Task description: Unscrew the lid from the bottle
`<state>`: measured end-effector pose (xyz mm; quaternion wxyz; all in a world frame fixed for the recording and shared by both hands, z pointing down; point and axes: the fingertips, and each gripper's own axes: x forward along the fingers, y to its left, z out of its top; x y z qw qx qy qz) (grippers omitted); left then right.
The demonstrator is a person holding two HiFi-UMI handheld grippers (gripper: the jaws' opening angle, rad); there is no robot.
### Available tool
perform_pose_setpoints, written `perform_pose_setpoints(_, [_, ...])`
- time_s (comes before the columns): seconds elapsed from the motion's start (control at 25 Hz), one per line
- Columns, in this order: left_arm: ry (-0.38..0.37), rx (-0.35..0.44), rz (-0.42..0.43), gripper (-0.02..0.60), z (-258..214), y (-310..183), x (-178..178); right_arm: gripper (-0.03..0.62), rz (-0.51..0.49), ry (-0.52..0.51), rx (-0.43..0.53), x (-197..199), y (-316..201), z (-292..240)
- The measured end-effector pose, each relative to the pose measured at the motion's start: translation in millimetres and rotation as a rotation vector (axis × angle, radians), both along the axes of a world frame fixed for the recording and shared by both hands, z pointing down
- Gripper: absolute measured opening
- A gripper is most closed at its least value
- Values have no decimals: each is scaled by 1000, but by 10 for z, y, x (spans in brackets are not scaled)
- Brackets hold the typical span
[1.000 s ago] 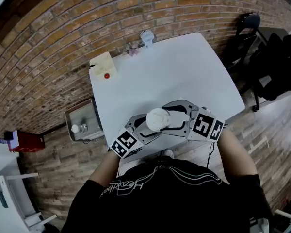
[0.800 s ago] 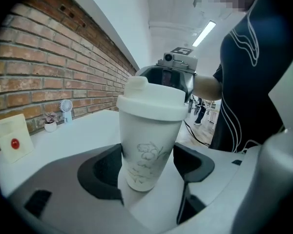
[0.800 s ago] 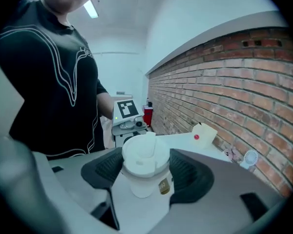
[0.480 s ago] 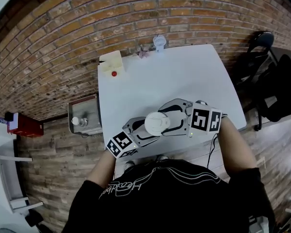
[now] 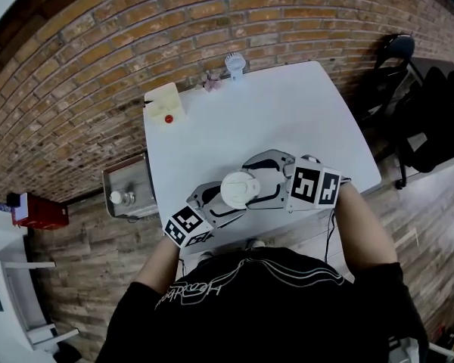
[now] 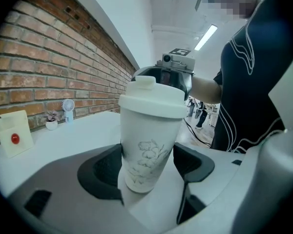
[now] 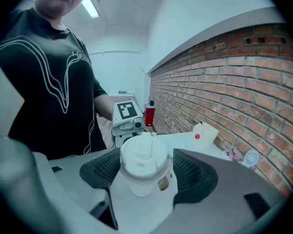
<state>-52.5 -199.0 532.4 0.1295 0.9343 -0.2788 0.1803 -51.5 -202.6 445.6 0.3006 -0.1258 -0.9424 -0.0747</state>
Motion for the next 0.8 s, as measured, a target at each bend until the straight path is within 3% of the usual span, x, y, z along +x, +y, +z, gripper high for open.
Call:
perform_pose_setpoints(0.16, [-12, -14, 20, 344, 14, 11, 4, 342, 170, -63, -20, 10, -35, -106])
perform_pose_setpoints(0.36, [1, -18, 25, 344, 9, 14, 35, 320, 385, -171, -57, -14, 23, -312])
perform_pose_setpoints(0.8, [33, -19, 33, 341, 5, -6, 28, 369, 936, -250, -46, 67, -37, -164])
